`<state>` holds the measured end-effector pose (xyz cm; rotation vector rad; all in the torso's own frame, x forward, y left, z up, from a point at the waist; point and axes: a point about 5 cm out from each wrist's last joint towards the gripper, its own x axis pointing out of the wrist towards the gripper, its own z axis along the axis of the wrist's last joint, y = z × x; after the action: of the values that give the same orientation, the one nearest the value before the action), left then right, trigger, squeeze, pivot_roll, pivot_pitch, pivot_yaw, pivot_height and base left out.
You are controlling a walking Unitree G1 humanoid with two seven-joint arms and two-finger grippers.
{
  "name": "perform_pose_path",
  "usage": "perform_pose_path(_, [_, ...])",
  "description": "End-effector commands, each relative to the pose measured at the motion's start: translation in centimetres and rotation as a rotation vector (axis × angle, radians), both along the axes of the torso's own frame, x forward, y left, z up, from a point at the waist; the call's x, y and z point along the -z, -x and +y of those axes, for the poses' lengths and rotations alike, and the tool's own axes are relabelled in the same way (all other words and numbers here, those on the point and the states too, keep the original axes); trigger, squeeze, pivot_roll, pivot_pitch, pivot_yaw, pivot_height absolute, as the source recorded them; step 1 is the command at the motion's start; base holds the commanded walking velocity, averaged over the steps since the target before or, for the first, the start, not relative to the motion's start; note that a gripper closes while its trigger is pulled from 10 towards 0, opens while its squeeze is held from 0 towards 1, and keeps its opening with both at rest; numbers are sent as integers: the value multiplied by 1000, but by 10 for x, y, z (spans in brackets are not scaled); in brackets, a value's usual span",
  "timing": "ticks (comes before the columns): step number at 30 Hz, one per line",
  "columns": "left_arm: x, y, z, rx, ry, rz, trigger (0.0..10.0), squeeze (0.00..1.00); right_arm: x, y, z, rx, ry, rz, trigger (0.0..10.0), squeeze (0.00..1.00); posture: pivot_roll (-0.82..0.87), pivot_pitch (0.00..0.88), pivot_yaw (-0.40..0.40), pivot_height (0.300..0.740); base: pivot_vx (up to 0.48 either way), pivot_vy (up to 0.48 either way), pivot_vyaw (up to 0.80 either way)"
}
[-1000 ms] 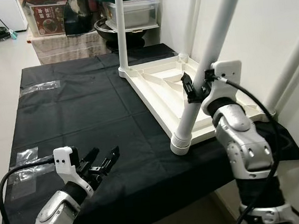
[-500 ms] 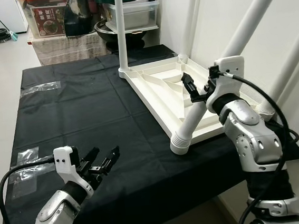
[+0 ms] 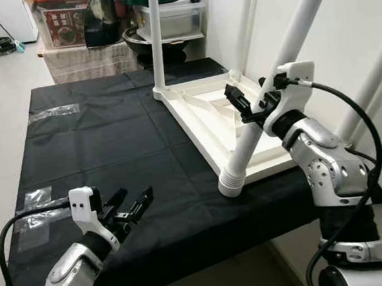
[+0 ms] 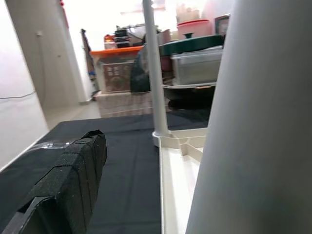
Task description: Building children table
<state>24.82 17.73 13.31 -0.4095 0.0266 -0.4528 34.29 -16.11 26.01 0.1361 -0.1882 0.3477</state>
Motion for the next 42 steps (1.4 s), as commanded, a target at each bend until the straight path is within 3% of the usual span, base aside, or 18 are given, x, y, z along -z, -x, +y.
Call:
perform_pose_path(1, [3,0,-1,9,-20,13,10000,0,-3,0,-3,-27,-9,-18,10000,0,-6,0,-81,740,0,0,0])
perform_pose_path(6, [3,0,-1,10,-21,13,10000,0,-3,0,-2,-54,-9,-19,10000,0,-5,0,-82,740,0,0,0])
perform_pose_path(10, [4,0,-1,11,-22,14,10000,0,-2,1,-1,-236,-12,-26,10000,0,-3,0,-84,740,0,0,0])
perform_pose_path(18, [4,1,0,10,-25,16,10000,0,-3,0,-3,-346,-35,-41,10000,0,2,0,-85,740,0,0,0])
perform_pose_path(28, [4,2,1,4,-30,16,10000,0,1,-9,-9,-380,5,-40,10000,0,16,0,-94,740,0,0,0])
perform_pose_path(29, [4,2,1,3,-30,16,10000,0,1,-10,-9,-381,8,-38,9255,0,20,0,-96,740,0,0,0])
perform_pose_path(31, [4,3,1,3,-31,16,10000,0,3,-11,-10,-381,12,-36,9255,0,20,0,-96,740,0,0,0])
perform_pose_path(32, [4,3,1,2,-31,16,10000,0,4,-12,-10,-382,26,-32,7529,0,23,0,-98,740,0,0,0])
perform_pose_path(33, [4,3,2,1,-32,16,10000,0,6,-13,-10,-391,37,-26,6510,0,23,0,-98,740,0,0,0])
perform_pose_path(35, [4,3,2,1,-33,16,10000,0,7,-13,-9,-394,50,-24,6510,0,23,0,-98,740,0,0,0])
perform_pose_path(36, [4,3,2,2,-33,16,10000,0,8,-13,-9,-405,59,-22,5490,0,22,0,-97,740,0,0,0])
perform_pose_path(39, [4,3,1,4,-34,16,10000,0,9,-15,-10,-423,71,-23,4824,0,21,0,-98,740,0,0,0])
perform_pose_path(42, [4,3,1,6,-33,16,10000,0,9,-16,-11,-431,80,-24,4824,0,20,0,-97,740,0,0,0])
